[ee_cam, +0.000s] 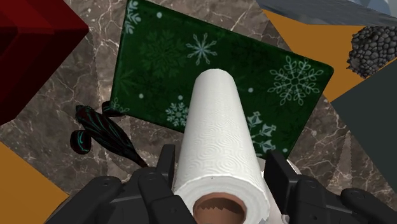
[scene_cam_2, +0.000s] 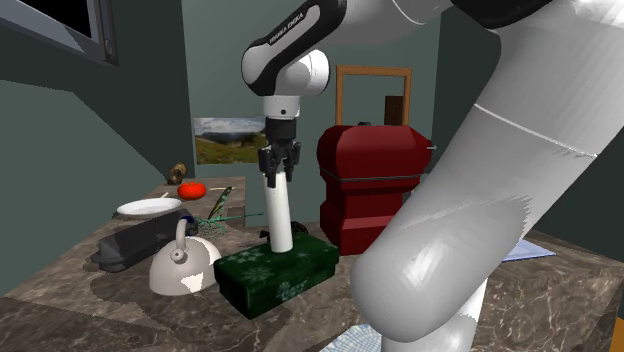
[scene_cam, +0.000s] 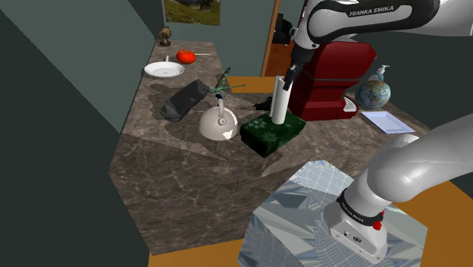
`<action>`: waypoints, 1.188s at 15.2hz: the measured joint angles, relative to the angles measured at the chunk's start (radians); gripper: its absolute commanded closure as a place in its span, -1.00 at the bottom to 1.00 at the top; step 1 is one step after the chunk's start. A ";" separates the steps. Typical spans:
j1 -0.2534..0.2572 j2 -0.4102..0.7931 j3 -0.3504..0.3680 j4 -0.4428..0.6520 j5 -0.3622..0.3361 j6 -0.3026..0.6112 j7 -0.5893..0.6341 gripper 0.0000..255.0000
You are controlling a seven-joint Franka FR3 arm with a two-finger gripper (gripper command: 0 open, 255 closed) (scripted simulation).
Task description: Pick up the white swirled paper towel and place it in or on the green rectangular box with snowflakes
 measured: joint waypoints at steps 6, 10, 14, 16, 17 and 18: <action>-0.001 -0.001 -0.001 -0.014 -0.001 0.014 0.000 1.00; -0.001 -0.001 -0.001 -0.014 -0.001 0.014 0.000 -1.00; -0.001 -0.003 -0.001 0.001 -0.001 -0.002 -0.002 -1.00; 0.001 -0.014 0.004 0.047 0.002 -0.059 -0.002 -1.00; -0.001 -0.020 0.003 0.072 0.002 -0.089 -0.007 -1.00; 0.000 -0.024 0.006 0.084 0.003 -0.105 -0.005 -1.00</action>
